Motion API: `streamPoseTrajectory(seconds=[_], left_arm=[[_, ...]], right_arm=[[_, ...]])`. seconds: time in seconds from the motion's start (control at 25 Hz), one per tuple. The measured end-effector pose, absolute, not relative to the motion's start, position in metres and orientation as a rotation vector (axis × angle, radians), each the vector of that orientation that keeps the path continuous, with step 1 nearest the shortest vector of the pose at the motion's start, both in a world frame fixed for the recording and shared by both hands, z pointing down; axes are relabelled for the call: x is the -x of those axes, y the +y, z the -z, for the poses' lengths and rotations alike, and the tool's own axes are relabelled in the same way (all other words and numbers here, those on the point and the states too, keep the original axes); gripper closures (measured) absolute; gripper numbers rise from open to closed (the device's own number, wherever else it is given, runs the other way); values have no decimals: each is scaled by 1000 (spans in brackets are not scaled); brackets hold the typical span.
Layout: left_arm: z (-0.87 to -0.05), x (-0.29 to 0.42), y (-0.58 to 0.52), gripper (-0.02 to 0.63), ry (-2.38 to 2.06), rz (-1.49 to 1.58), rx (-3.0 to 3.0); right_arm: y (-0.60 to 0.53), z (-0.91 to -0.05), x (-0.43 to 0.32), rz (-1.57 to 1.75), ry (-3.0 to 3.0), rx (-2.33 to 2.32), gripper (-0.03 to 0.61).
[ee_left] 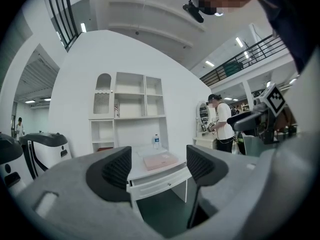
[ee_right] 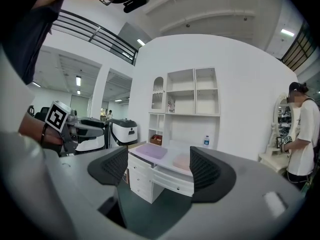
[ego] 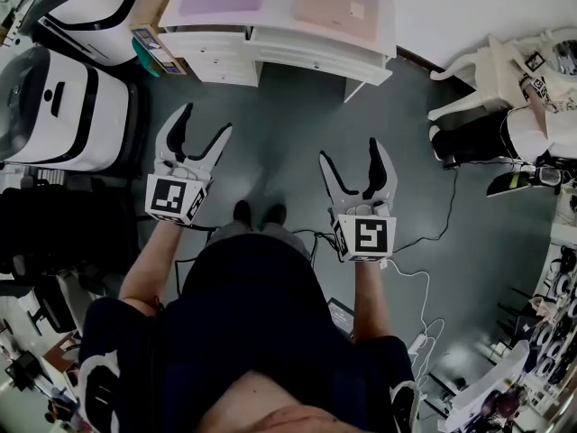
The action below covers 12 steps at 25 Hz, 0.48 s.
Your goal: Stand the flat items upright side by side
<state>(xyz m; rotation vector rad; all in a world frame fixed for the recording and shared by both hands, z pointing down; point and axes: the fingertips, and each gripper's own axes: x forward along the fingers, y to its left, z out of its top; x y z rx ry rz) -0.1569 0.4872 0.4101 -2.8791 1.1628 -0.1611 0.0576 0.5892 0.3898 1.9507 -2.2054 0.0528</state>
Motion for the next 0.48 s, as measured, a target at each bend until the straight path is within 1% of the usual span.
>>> streamPoseTrajectory(seconds=[0.2,0.48], left_arm=[[-402,135,484,216,1127,120,2902],[-395,117,464,185,1098,100,2915]], right_arm=[[584,-389,-73,-56,-2228,-1926,173],[572,-389,-89,-80,-2240,-1945,164]])
